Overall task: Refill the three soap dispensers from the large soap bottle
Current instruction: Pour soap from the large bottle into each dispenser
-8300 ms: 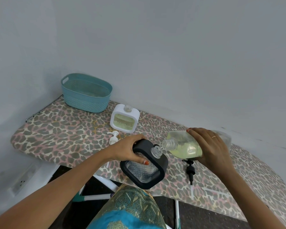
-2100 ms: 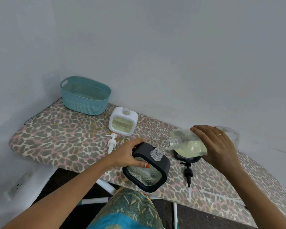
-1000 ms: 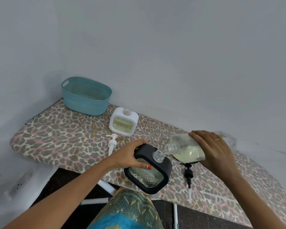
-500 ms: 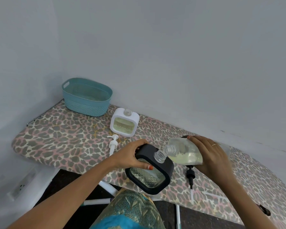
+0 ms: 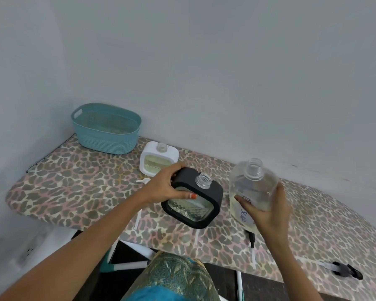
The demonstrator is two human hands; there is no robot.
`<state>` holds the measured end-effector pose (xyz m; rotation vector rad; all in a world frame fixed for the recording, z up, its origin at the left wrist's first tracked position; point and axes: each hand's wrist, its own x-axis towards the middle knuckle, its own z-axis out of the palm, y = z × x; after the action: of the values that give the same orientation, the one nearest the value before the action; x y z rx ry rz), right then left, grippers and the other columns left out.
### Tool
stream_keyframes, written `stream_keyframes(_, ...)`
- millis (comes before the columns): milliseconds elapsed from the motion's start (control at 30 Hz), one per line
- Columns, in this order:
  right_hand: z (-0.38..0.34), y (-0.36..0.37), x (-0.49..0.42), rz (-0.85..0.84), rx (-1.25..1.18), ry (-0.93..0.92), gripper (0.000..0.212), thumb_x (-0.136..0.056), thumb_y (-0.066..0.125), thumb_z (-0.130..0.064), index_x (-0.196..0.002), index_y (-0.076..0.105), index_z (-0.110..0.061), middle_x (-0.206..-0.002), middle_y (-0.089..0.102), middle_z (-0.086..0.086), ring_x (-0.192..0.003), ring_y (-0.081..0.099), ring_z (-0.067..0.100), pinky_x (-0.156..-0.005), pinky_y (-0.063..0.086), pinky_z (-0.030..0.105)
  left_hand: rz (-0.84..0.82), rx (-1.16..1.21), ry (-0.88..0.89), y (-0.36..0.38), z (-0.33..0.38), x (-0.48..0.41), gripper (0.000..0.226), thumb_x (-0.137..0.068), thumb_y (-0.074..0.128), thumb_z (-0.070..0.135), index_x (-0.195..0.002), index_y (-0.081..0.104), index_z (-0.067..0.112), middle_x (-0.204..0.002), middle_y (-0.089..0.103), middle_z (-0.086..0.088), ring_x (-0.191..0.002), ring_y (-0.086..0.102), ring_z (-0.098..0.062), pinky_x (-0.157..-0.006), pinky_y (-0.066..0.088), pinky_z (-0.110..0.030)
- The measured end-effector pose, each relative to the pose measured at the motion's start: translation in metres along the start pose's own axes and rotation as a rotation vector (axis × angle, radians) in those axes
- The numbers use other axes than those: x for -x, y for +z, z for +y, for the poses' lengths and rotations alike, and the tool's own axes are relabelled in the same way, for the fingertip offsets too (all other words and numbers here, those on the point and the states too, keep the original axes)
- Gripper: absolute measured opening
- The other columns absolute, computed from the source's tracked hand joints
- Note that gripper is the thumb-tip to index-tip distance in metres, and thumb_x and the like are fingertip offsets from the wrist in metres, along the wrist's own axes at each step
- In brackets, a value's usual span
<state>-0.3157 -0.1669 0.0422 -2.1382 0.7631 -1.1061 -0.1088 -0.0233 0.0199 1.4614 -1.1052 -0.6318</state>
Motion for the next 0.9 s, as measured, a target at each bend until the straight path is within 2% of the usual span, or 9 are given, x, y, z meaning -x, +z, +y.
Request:
stream_keyframes(67,0.007,0.004,0.006,0.033,-0.148,0.111,0.086,-0.047,0.070,-0.056,-0.120,0.044,-0.018,-0.107,0.056,-0.009,-0.098,0.057,0.015,-0.080,0.046,0.017,0.024,0.022,-0.017,0.000,0.000,-0.007,0.049,-0.059,0.085,0.026,-0.097,0.055,0.026,-0.096,0.064,0.002,-0.090,0.064,-0.005,-0.081,0.052,-0.020)
stream_keyframes(167,0.020,0.009,0.016,0.079,-0.255,0.211,0.087,-0.046,0.074,-0.050,-0.121,0.045,-0.016,-0.112,0.059,-0.004,-0.102,0.059,0.017,-0.088,0.051,0.038,0.063,0.026,-0.022,0.000,-0.002,-0.019,0.044,-0.063,0.080,0.011,-0.096,0.053,0.025,-0.093,0.063,0.003,-0.085,0.062,-0.001,-0.079,0.051,-0.016)
stream_keyframes(267,0.031,0.014,0.023,0.098,-0.284,0.289,0.071,-0.051,0.085,-0.042,-0.111,0.049,-0.027,-0.109,0.061,0.001,-0.099,0.061,0.021,-0.086,0.052,0.047,0.119,0.030,-0.017,0.002,-0.003,-0.032,0.047,-0.059,0.085,0.023,-0.095,0.055,0.027,-0.093,0.064,0.004,-0.088,0.063,-0.007,-0.082,0.052,-0.020)
stream_keyframes(367,0.041,0.019,0.029,0.112,-0.314,0.358,0.066,-0.055,0.087,-0.030,-0.109,0.049,-0.025,-0.109,0.061,0.007,-0.098,0.062,0.025,-0.083,0.053,0.052,0.198,0.065,-0.015,0.009,-0.008,-0.045,0.051,-0.053,0.083,0.033,-0.096,0.055,0.031,-0.097,0.065,0.005,-0.095,0.063,-0.014,-0.086,0.052,-0.025)
stream_keyframes(500,0.050,0.022,0.035,0.137,-0.321,0.389,0.083,-0.047,0.079,-0.047,-0.119,0.047,-0.019,-0.116,0.059,0.008,-0.105,0.060,0.023,-0.087,0.054,0.042,0.225,0.055,-0.008,0.018,-0.010,-0.060,0.052,-0.055,0.086,0.031,-0.095,0.053,0.031,-0.100,0.063,-0.002,-0.097,0.061,-0.018,-0.086,0.052,-0.025)
stream_keyframes(567,0.056,0.024,0.037,0.139,-0.336,0.397,0.081,-0.043,0.080,-0.053,-0.115,0.048,-0.032,-0.115,0.059,0.006,-0.106,0.060,0.022,-0.086,0.055,0.039,0.223,0.075,-0.017,0.022,-0.013,-0.069,0.046,-0.062,0.082,0.019,-0.095,0.052,0.029,-0.099,0.062,-0.002,-0.099,0.060,-0.021,-0.087,0.052,-0.028)
stream_keyframes(633,0.060,0.026,0.041,0.140,-0.347,0.414,0.078,-0.041,0.081,-0.056,-0.111,0.047,-0.042,-0.115,0.059,0.006,-0.106,0.059,0.022,-0.088,0.053,0.046,0.222,0.091,-0.036,0.026,-0.017,-0.077,0.043,-0.065,0.080,0.013,-0.095,0.053,0.028,-0.102,0.062,-0.004,-0.102,0.060,-0.024,-0.090,0.052,-0.032)
stream_keyframes(800,0.065,0.029,0.047,0.141,-0.324,0.409,0.099,-0.038,0.081,-0.059,-0.123,0.045,-0.022,-0.115,0.059,0.006,-0.108,0.058,0.023,-0.092,0.049,0.049,0.202,0.079,-0.084,0.027,-0.032,-0.096,0.048,-0.064,0.081,0.012,-0.103,0.053,0.021,-0.107,0.062,-0.007,-0.105,0.059,-0.025,-0.092,0.051,-0.036)
stream_keyframes(900,0.065,0.030,0.049,0.169,-0.302,0.407,0.098,-0.040,0.075,-0.051,-0.125,0.043,-0.016,-0.113,0.057,0.001,-0.107,0.055,0.019,-0.093,0.047,0.039,0.200,0.085,-0.120,0.027,-0.043,-0.104,0.052,-0.064,0.081,0.010,-0.107,0.053,0.016,-0.110,0.061,-0.010,-0.105,0.060,-0.025,-0.091,0.052,-0.036)
